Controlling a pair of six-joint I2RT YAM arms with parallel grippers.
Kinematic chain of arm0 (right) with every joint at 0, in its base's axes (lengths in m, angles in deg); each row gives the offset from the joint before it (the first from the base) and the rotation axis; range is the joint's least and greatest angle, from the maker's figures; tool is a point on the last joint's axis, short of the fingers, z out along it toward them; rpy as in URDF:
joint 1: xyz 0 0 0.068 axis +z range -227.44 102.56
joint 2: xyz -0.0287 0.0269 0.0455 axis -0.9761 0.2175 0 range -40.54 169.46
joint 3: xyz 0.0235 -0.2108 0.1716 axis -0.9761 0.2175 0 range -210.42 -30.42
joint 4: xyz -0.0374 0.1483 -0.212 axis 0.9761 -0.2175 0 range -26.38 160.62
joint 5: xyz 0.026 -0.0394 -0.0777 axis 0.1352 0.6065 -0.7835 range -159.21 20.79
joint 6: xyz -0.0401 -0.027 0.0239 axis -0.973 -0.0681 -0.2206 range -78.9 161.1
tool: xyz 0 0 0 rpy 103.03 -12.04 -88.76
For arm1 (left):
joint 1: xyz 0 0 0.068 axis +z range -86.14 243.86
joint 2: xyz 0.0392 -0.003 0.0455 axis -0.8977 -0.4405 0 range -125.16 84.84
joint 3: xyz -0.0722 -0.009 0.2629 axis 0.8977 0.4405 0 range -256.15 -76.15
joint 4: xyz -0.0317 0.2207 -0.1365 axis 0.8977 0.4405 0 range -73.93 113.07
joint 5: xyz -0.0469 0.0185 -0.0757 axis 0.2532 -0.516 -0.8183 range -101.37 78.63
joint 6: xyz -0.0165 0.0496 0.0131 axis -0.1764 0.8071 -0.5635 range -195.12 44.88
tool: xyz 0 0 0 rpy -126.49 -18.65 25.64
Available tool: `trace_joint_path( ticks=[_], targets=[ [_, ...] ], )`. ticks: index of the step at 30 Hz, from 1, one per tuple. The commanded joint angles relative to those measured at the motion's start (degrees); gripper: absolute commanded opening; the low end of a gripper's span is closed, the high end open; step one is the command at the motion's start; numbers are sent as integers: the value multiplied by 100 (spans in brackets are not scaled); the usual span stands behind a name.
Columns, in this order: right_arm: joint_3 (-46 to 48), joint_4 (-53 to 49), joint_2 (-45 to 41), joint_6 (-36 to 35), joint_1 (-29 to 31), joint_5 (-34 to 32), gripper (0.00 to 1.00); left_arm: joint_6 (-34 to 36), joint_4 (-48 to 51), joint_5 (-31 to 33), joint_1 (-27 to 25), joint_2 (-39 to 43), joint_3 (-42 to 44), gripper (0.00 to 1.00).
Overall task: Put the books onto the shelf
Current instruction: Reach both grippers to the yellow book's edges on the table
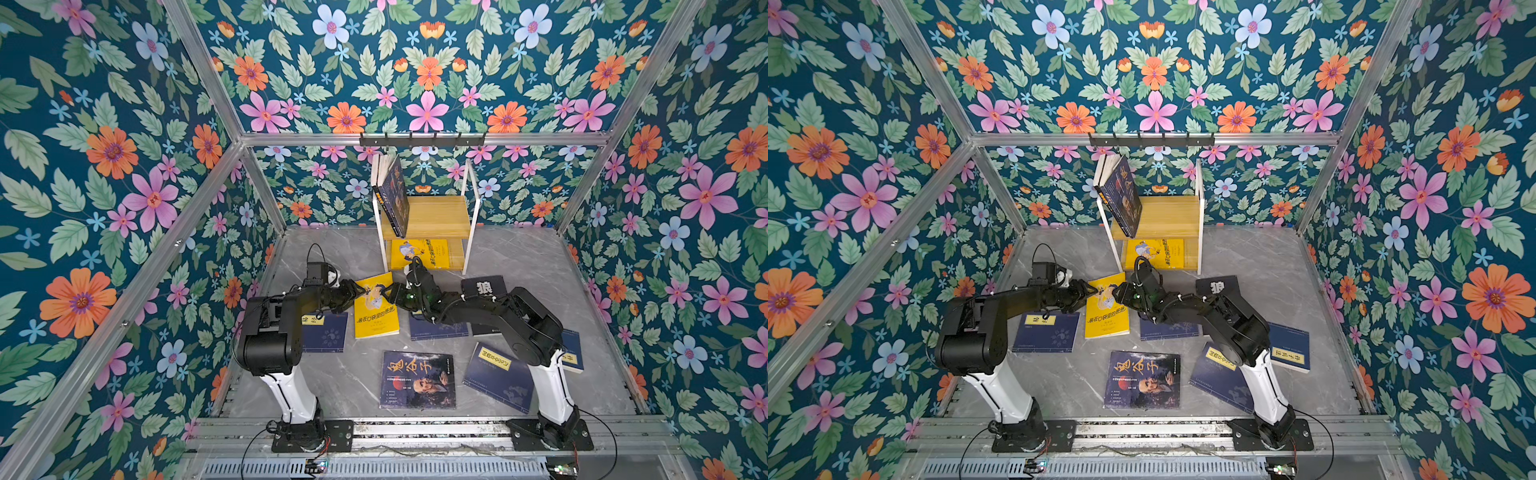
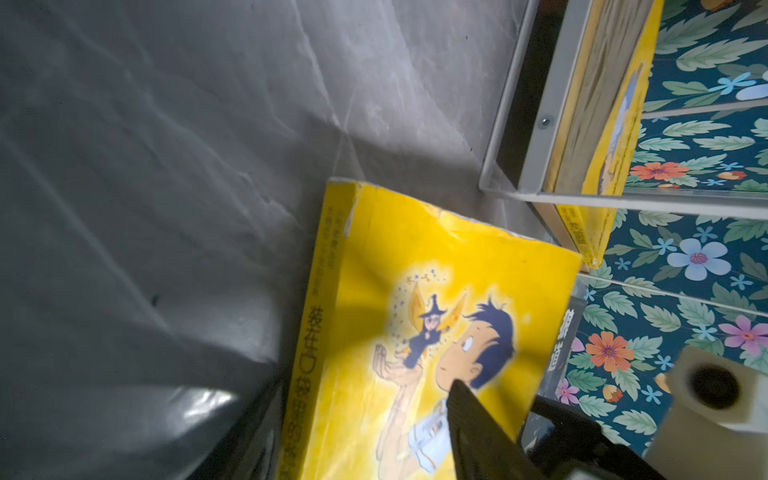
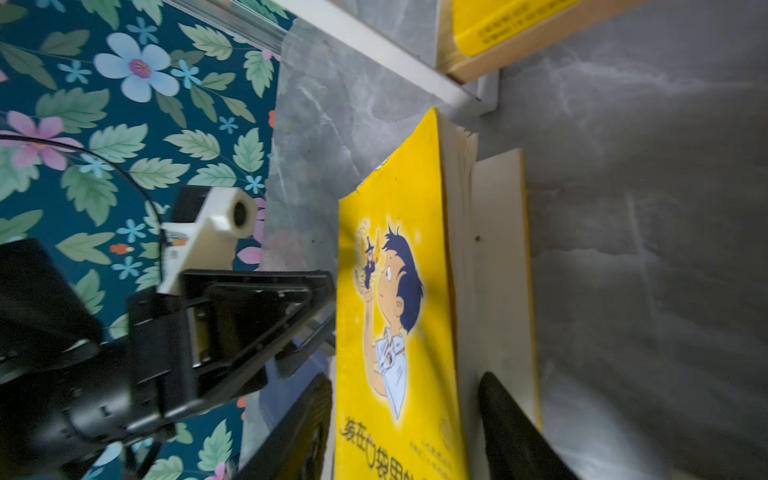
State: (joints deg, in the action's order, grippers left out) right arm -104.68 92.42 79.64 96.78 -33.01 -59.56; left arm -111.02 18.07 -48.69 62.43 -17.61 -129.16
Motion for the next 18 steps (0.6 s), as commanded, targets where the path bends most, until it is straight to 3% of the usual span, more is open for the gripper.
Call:
trace_joint_path(
  ticks=[1,9,18],
  targets=[
    [81,272,-204,241,-13,208,57,-165,203,-46,-4,104,81,61],
    [190,332,-56,394,1,280,54,-420,-35,-178,-7,305,297,50],
    [227,342,-42,391,-17,353,43,-723,-274,-422,-50,344,396,41]
  ],
)
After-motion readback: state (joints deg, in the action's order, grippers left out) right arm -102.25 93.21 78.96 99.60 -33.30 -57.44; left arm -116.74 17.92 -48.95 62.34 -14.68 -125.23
